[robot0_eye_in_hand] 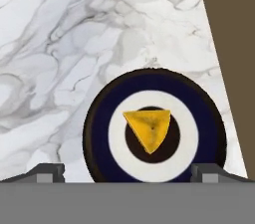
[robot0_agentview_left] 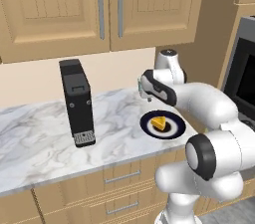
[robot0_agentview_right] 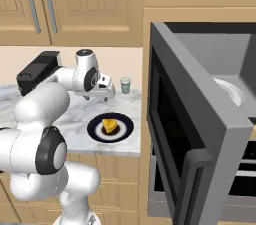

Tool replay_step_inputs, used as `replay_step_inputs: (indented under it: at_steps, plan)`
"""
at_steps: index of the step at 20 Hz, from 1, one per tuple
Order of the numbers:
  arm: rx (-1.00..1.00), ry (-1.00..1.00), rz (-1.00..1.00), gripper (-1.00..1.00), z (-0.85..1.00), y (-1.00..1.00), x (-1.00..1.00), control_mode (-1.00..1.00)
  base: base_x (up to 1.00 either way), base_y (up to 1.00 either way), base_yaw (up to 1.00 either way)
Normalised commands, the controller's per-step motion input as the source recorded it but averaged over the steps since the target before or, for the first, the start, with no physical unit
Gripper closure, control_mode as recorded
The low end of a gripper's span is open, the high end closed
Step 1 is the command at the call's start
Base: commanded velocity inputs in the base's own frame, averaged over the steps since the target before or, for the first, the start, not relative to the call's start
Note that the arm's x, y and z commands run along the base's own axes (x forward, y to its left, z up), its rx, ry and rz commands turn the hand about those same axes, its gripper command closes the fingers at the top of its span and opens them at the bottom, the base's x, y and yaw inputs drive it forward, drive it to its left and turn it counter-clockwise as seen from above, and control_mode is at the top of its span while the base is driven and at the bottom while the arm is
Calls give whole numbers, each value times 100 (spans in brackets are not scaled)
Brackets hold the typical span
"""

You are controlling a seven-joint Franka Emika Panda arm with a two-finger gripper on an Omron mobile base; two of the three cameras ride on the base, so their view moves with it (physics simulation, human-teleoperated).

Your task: Pick the cheese from the counter and place it in the microwave.

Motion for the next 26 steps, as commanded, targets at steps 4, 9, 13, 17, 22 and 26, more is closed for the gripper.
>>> replay_step_inputs:
  at_steps: [4, 9, 13, 17, 22, 26]
  plan:
    - [0, 0, 0, -100, 0, -10, -38, -100, 0, 0, 0]
    - [0, 0, 0, -100, -27, -25, -20, -100, 0, 0, 0]
    - [0, 0, 0, -100, -47, -14, 0, -100, 0, 0, 0]
    - [0, 0, 0, -100, -52, -1, 0, -100, 0, 0, 0]
    - [0, 0, 0, -100, -34, 0, 0, -100, 0, 0, 0]
    - [0, 0, 0, -100, -35, 0, 0, -100, 0, 0, 0]
